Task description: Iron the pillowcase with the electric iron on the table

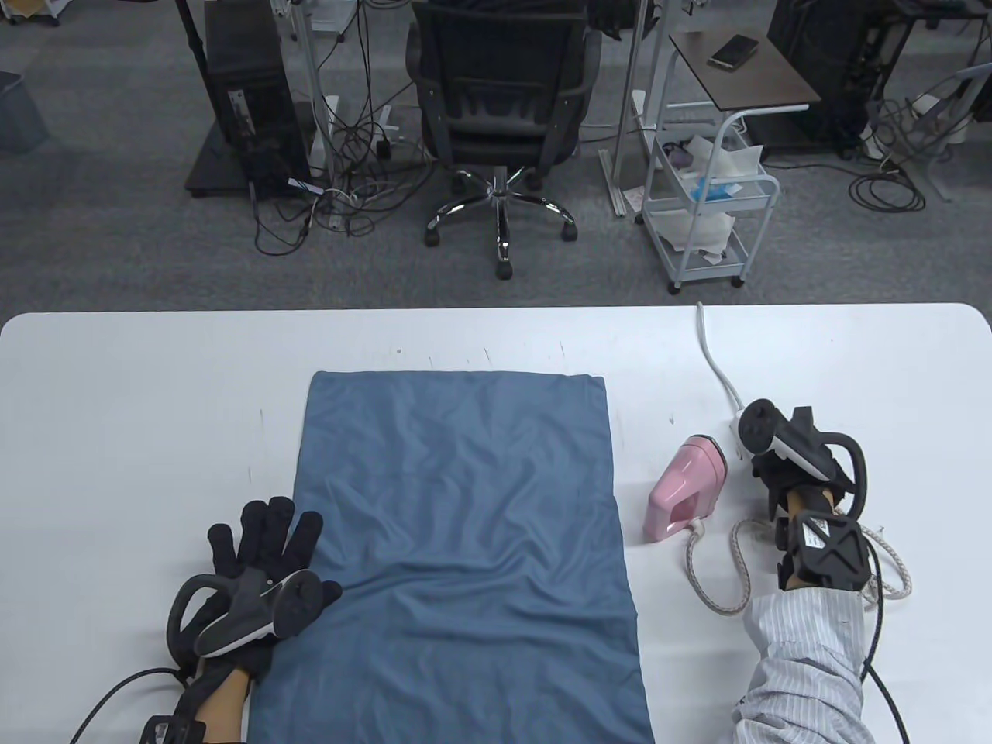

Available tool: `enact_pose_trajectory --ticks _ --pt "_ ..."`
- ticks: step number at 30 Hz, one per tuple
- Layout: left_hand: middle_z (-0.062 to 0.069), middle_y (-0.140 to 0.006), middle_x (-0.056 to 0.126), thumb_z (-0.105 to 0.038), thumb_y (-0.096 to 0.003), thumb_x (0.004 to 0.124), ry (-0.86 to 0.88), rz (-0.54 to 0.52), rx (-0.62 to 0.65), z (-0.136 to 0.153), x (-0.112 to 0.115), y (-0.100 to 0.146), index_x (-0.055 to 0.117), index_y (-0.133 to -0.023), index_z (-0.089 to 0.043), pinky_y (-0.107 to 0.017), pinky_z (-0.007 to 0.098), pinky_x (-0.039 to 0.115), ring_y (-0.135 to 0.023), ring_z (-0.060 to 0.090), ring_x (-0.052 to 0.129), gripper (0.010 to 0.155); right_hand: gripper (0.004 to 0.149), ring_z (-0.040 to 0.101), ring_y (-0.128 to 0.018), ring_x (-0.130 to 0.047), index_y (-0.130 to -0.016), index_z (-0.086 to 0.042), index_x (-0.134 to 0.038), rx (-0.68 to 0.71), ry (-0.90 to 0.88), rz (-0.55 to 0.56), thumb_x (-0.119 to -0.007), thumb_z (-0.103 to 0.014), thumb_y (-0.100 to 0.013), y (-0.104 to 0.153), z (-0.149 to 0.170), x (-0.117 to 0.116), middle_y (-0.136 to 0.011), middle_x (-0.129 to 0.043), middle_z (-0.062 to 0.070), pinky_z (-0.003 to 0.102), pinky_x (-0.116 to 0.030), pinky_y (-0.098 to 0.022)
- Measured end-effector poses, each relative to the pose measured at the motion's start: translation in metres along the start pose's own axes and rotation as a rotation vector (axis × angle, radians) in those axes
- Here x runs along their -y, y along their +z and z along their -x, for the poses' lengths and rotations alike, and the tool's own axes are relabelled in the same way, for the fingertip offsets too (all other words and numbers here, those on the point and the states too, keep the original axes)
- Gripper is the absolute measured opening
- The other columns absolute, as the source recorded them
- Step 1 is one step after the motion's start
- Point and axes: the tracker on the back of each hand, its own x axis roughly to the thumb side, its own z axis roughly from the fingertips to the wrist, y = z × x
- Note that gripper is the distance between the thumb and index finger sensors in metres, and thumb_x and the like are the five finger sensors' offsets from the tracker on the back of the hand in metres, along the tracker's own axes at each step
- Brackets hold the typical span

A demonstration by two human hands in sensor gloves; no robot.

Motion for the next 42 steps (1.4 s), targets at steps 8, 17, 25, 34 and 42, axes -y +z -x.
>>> enact_pose_trajectory --ticks 8,17,25,34,42 --pt "0.026 -0.118 -0.005 -0.067 -0.051 0.036 0.001 0.006 0.006 -0.001 0.0 0.0 0.003 -0.118 -0.017 -0.07 0.078 0.019 -0.108 0.057 0.006 0.089 0.06 0.04 -0.094 -0.056 -0.107 -0.019 -0.026 0.03 -0.061 -0.047 -0.057 -0.022 -0.057 0.001 0.003 0.004 -0.117 -0.043 -0.001 0.057 -0.06 -0.069" --pt "0.027 -0.118 -0.004 -0.067 -0.0511 0.036 -0.004 0.005 0.019 -0.004 -0.001 0.0 0.003 -0.118 -0.017 -0.07 0.078 0.019 -0.108 0.057 0.006 0.089 0.066 0.049 -0.098 -0.056 -0.111 -0.008 -0.029 -0.003 -0.066 0.075 -0.06 -0.029 -0.056 0.029 0.025 0.036 -0.118 -0.046 0.017 0.065 -0.056 -0.07" --pt "0.027 -0.118 -0.004 -0.067 -0.0511 0.037 0.017 -0.02 0.039 -0.005 -0.005 0.001 0.003 -0.118 -0.017 -0.071 0.077 0.019 -0.108 0.057 0.007 0.089 0.076 0.05 -0.09 -0.072 -0.111 -0.001 -0.037 -0.011 -0.113 0.214 -0.064 -0.043 -0.053 0.086 0.031 0.065 -0.113 -0.057 0.024 0.063 -0.069 -0.064" --pt "0.027 -0.119 -0.003 -0.067 -0.0511 0.037 0.045 -0.064 0.086 -0.01 -0.012 0.004 0.004 -0.118 -0.017 -0.071 0.077 0.019 -0.109 0.057 0.007 0.089 0.079 0.045 -0.08 -0.086 -0.108 0.002 -0.048 -0.009 -0.314 0.308 -0.068 -0.048 -0.05 0.161 0.023 0.082 -0.105 -0.071 0.024 0.052 -0.082 -0.055" --pt "0.026 -0.119 -0.003 -0.067 -0.0512 0.037 0.049 -0.078 0.089 -0.012 -0.014 0.006 0.005 -0.118 -0.017 -0.071 0.077 0.019 -0.109 0.057 0.007 0.089 0.074 0.042 -0.075 -0.089 -0.104 0.001 -0.056 0.032 -0.499 0.326 -0.066 -0.05 -0.051 0.194 -0.001 0.079 -0.099 -0.078 0.022 0.05 -0.082 -0.054"
